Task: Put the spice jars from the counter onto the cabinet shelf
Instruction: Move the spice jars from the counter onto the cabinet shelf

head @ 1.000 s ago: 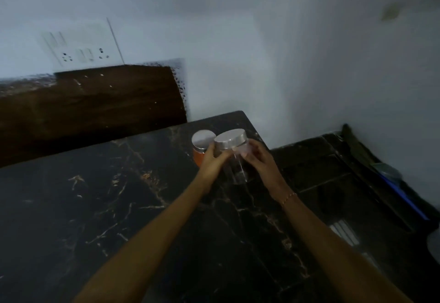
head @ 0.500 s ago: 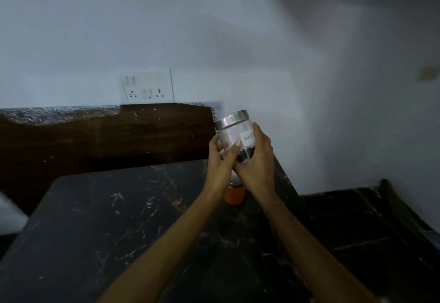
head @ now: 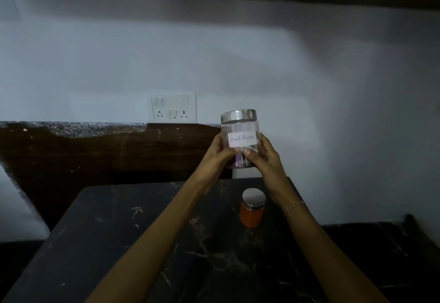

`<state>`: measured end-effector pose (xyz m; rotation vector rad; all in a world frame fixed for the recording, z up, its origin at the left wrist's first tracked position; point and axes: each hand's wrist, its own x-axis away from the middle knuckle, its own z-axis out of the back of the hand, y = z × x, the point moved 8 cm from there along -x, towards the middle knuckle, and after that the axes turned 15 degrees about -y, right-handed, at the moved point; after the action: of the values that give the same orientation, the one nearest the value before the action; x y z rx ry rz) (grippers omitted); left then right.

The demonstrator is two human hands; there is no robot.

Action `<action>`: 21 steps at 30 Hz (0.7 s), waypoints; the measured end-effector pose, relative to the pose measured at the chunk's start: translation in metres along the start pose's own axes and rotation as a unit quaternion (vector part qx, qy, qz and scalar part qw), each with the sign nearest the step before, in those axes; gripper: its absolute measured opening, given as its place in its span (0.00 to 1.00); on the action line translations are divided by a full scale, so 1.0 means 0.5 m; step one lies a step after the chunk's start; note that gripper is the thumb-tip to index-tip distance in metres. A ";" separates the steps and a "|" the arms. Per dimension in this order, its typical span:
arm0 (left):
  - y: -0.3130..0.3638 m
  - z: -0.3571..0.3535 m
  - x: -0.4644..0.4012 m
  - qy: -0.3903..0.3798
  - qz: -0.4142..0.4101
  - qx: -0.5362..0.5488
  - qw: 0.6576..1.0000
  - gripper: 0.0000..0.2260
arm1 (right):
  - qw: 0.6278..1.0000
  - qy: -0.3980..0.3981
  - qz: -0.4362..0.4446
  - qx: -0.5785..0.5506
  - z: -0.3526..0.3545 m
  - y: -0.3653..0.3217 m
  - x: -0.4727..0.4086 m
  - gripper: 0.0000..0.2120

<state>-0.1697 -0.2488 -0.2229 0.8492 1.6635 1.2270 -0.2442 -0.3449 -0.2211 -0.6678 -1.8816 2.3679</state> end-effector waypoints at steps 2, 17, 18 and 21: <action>0.021 0.008 0.000 0.008 -0.015 -0.022 1.000 0.29 | 1.000 -0.002 0.008 -0.011 -0.003 -0.011 -0.010 0.25; 0.185 0.053 -0.095 0.026 -0.063 -0.112 0.991 0.26 | 0.996 -0.004 0.087 0.029 0.035 -0.159 -0.116 0.25; 0.205 0.054 -0.109 0.026 -0.072 -0.124 0.989 0.26 | 0.995 -0.004 0.095 0.036 0.042 -0.177 -0.128 0.25; 0.286 0.052 -0.157 0.028 -0.105 -0.178 0.978 0.26 | 0.989 0.010 0.127 0.075 0.072 -0.252 -0.172 0.24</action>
<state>-0.1121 -0.2692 -0.0693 0.4124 1.4725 1.3532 -0.2079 -0.3705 -0.0707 -0.9634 -1.6773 2.6082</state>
